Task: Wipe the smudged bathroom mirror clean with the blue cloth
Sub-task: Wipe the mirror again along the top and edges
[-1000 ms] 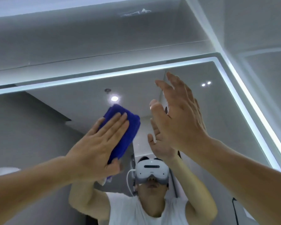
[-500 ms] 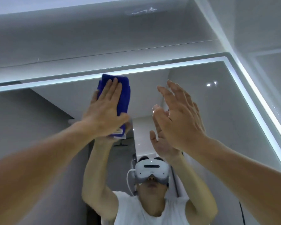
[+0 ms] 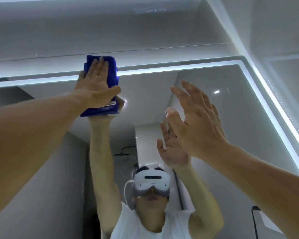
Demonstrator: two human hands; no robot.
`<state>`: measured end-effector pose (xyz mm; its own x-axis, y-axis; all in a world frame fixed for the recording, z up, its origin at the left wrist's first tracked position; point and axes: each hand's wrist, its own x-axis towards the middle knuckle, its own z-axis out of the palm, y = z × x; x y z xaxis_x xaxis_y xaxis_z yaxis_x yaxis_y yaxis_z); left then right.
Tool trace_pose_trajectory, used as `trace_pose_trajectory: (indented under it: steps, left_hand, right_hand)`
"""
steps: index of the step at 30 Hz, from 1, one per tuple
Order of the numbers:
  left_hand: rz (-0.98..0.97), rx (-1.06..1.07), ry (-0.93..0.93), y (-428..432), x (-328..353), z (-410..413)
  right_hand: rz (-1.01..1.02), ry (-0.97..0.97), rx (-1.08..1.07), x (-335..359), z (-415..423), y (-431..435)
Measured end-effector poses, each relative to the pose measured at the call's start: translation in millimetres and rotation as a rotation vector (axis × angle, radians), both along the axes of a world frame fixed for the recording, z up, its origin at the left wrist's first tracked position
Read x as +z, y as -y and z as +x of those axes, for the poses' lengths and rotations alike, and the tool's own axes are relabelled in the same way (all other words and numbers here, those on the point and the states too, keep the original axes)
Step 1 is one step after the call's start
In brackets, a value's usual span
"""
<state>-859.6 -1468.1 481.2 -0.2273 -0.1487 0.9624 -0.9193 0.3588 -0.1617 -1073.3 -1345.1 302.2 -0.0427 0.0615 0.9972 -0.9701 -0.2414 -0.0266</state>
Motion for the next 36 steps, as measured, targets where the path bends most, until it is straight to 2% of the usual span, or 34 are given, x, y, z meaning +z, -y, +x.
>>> trace_pose_trajectory:
  steps: [4, 9, 10, 12, 13, 14, 17, 19, 21, 23, 26, 28, 29, 31, 32, 33, 36]
  left_hand:
    - [-0.061, -0.071, 0.133, -0.2, -69.8, -3.1]
    - [-0.27, -0.05, 0.702, 7.6, -231.7, 7.3]
    - [-0.283, -0.057, 0.809, 11.4, -238.0, 13.8]
    - [-0.33, -0.012, 0.935, 12.9, -205.0, 23.6]
    - [-0.336, 0.011, 0.884, 12.2, -176.6, 23.0]
    - [-0.291, 0.018, 0.744, 9.9, -142.6, 19.1]
    - [-0.022, -0.05, 0.182, 0.3, -53.7, 8.0]
    - [0.035, -0.065, 0.036, 1.8, -38.1, -2.4]
    - [0.001, -0.103, 0.043, 0.6, -54.8, -12.8]
    - [-0.067, -0.122, 0.144, 2.5, -102.6, -18.1]
    - [-0.182, -0.127, 0.448, 3.4, -211.4, -18.9]
    - [-0.235, -0.142, 0.661, 1.1, -271.7, -12.4]
    - [-0.247, -0.133, 0.769, 2.0, -279.5, -6.8]
    - [-0.307, -0.088, 0.923, 1.6, -251.1, 6.7]
    - [-0.342, -0.036, 0.927, 1.2, -226.0, 11.1]
    - [-0.327, 0.007, 0.842, 1.2, -196.8, 13.4]
    - [-0.063, -0.009, 0.269, 0.3, -126.3, 15.0]
  right_hand:
    - [0.023, 0.038, 0.007, -6.2, 8.3, 2.7]
    - [0.014, 0.02, 0.003, -16.8, 36.2, 3.3]
    - [0.012, 0.007, -0.005, -19.1, 39.9, 1.0]
    - [0.03, -0.005, -0.033, -24.4, 44.4, -3.5]
    - [0.046, -0.006, -0.051, -26.6, 45.3, -5.9]
    - [0.065, 0.001, -0.061, -28.1, 45.6, -8.6]
    - [0.114, 0.045, -0.057, -35.0, 49.2, -16.8]
    - [0.111, 0.051, -0.061, -38.6, 47.7, -21.9]
    - [0.114, 0.051, -0.07, -38.1, 45.3, -25.9]
    - [0.128, 0.085, -0.061, -36.6, 42.6, -27.1]
    - [0.14, 0.128, -0.016, -40.3, 41.9, -24.1]
    - [0.149, 0.074, -0.033, -47.6, 41.9, -21.2]
    - [0.155, 0.039, -0.056, -50.6, 41.3, -19.5]
    - [0.16, -0.002, -0.089, -53.4, 38.3, -16.4]
    - [0.15, -0.005, -0.084, -53.1, 35.8, -15.6]
    - [0.134, 0.002, -0.064, -52.7, 33.1, -15.2]
    - [0.103, 0.038, 0.017, -57.4, 25.7, -15.8]
